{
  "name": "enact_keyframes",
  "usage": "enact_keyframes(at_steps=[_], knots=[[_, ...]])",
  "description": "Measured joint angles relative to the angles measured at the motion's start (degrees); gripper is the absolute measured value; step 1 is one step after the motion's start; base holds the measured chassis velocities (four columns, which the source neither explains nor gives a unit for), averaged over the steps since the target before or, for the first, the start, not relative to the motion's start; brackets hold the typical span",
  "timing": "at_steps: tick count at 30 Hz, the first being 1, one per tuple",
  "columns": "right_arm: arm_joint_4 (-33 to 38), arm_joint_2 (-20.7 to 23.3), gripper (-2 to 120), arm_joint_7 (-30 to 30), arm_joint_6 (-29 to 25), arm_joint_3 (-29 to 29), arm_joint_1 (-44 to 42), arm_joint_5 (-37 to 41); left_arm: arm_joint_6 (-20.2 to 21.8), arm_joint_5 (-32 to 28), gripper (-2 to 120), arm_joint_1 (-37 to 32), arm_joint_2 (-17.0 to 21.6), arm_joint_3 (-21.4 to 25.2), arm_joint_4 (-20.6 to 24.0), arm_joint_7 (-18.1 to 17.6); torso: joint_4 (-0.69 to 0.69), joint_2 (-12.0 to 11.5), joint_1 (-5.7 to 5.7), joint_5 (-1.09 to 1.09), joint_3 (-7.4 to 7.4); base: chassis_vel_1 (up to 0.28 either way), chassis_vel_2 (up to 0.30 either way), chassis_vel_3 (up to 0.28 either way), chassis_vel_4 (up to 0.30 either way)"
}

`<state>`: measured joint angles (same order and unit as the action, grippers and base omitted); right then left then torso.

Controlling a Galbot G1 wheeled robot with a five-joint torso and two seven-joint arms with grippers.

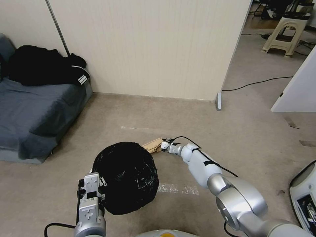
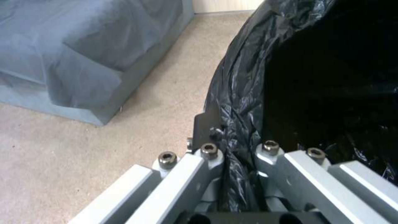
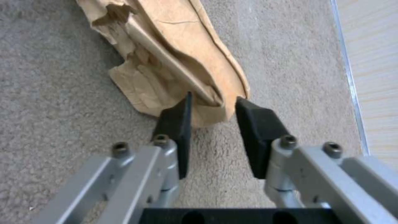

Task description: Pick up the trash bin, then pick up the garbage from the floor and place it into the trash bin.

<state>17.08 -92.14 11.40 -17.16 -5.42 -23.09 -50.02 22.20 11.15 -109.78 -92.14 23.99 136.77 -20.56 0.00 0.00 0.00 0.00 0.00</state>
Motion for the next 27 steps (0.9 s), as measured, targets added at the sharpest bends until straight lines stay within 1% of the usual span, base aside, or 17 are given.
enact_keyframes(at_steps=[1,2,5,6,7,8,27], knots=[[-0.03,0.00,21,0.00,0.01,-0.01,0.10,0.02,-0.02,0.07,1,0.00,0.00,-0.06,-0.02,0.00,0.00,0.00,0.00,0.00,0.00,0.000,0.000,0.000,0.000],[-0.03,0.00,21,0.00,0.01,-0.01,0.10,0.02,-0.02,0.07,1,0.00,0.00,-0.06,-0.02,0.00,0.00,0.00,0.00,0.00,0.00,0.000,0.000,0.000,0.000],[-0.18,0.00,8,0.00,0.02,0.02,0.41,0.04,-0.09,0.29,1,-0.06,0.00,-0.27,-0.04,0.00,0.00,0.00,0.00,0.00,0.00,0.000,0.000,0.000,0.000],[-0.18,0.00,8,0.00,0.02,0.02,0.41,0.04,-0.09,0.29,1,-0.06,0.00,-0.27,-0.04,0.00,0.00,0.00,0.00,0.00,0.00,0.000,0.000,0.000,0.000],[-0.20,0.00,2,0.00,0.02,0.13,0.47,0.04,-0.13,0.36,1,-0.09,0.00,-0.31,-0.04,0.00,0.00,0.00,0.00,0.00,0.00,0.000,0.000,0.000,0.000],[-0.21,0.00,0,0.01,0.02,0.25,0.49,0.05,-0.17,0.40,1,-0.12,0.00,-0.32,-0.04,0.00,0.00,0.00,0.00,0.00,0.00,0.000,0.000,0.000,0.000],[0.73,0.01,0,-0.17,-0.09,1.11,-0.54,-0.09,-0.32,0.63,1,-0.21,0.00,-0.51,-0.04,0.04,0.00,0.00,0.00,0.00,0.00,0.000,0.000,0.000,0.000]])
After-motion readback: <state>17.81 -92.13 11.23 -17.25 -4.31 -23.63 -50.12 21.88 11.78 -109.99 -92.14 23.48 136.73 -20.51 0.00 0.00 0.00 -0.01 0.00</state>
